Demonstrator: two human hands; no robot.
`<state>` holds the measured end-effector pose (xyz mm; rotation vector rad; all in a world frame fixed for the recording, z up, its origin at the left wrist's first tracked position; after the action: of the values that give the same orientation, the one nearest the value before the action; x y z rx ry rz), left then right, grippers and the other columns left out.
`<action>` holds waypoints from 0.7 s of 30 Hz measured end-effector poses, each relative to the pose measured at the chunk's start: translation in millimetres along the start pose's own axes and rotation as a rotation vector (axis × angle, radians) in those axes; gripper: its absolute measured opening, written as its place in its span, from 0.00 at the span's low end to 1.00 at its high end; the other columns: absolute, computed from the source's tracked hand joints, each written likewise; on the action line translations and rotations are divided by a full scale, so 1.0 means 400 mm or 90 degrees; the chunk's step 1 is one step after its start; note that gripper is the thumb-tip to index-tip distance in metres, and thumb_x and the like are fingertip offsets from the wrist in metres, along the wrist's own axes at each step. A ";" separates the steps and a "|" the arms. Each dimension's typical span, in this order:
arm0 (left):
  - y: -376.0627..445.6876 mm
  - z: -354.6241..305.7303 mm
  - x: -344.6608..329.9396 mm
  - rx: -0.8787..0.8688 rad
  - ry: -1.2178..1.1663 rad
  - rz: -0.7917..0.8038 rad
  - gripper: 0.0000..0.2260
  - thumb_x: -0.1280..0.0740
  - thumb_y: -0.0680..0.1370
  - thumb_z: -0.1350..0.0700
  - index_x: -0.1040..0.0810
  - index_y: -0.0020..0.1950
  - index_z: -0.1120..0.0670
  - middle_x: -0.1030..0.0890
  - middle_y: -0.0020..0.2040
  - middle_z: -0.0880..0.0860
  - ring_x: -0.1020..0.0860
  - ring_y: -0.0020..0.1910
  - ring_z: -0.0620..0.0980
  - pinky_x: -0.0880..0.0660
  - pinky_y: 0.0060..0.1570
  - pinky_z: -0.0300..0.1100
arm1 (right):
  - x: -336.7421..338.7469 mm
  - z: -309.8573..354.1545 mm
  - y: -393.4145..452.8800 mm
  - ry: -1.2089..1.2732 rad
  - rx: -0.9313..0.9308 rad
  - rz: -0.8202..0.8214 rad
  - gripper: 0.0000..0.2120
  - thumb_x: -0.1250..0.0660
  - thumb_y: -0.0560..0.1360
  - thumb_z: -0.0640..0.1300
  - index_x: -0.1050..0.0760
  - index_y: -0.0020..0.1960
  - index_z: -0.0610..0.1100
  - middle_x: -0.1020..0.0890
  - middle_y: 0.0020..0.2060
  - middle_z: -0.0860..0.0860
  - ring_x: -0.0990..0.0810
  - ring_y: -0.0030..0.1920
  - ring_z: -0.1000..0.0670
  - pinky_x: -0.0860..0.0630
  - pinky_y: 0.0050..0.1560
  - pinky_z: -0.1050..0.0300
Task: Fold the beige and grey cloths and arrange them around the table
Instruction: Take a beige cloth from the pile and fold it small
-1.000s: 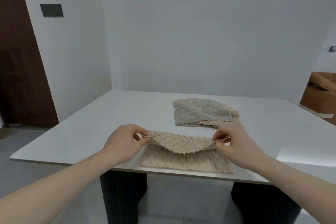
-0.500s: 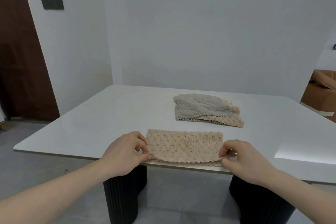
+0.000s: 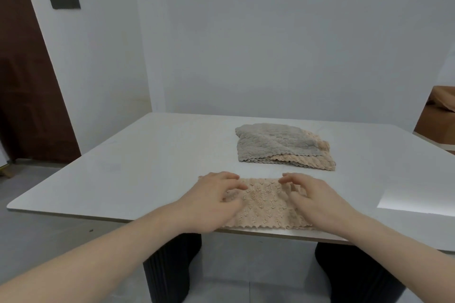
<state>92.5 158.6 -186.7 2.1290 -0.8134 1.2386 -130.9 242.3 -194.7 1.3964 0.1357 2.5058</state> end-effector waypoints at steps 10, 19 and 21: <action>0.118 0.015 -0.173 0.017 0.191 0.110 0.29 0.55 0.83 0.35 0.55 0.83 0.42 0.56 0.83 0.46 0.59 0.82 0.49 0.62 0.80 0.53 | -0.160 -0.035 0.061 -0.243 -0.045 0.151 0.32 0.55 0.83 0.61 0.59 0.82 0.48 0.59 0.81 0.50 0.62 0.80 0.50 0.63 0.79 0.48; 0.227 0.061 -0.179 0.055 0.193 0.101 0.32 0.57 0.80 0.32 0.56 0.83 0.40 0.55 0.83 0.44 0.59 0.82 0.49 0.62 0.79 0.55 | -0.150 -0.088 0.158 -0.247 -0.044 0.135 0.33 0.56 0.82 0.64 0.59 0.82 0.51 0.58 0.81 0.53 0.62 0.80 0.52 0.63 0.79 0.47; 0.240 0.068 -0.179 0.064 0.189 0.105 0.32 0.57 0.80 0.31 0.56 0.83 0.40 0.55 0.83 0.44 0.58 0.82 0.49 0.62 0.79 0.55 | -0.144 -0.101 0.169 -0.242 -0.057 0.132 0.34 0.55 0.81 0.65 0.58 0.82 0.53 0.57 0.81 0.54 0.61 0.80 0.52 0.63 0.79 0.46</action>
<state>9.7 91.4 -247.6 1.9185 -0.8209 1.6644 -149.0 163.5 -249.2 1.8993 -0.2022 2.3090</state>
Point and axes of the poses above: each hand's wrist, its own y-axis towards the middle knuckle, its own x-axis out of the back of the hand, z = x × y, the point moved 5 cm from there along y, towards the middle knuckle
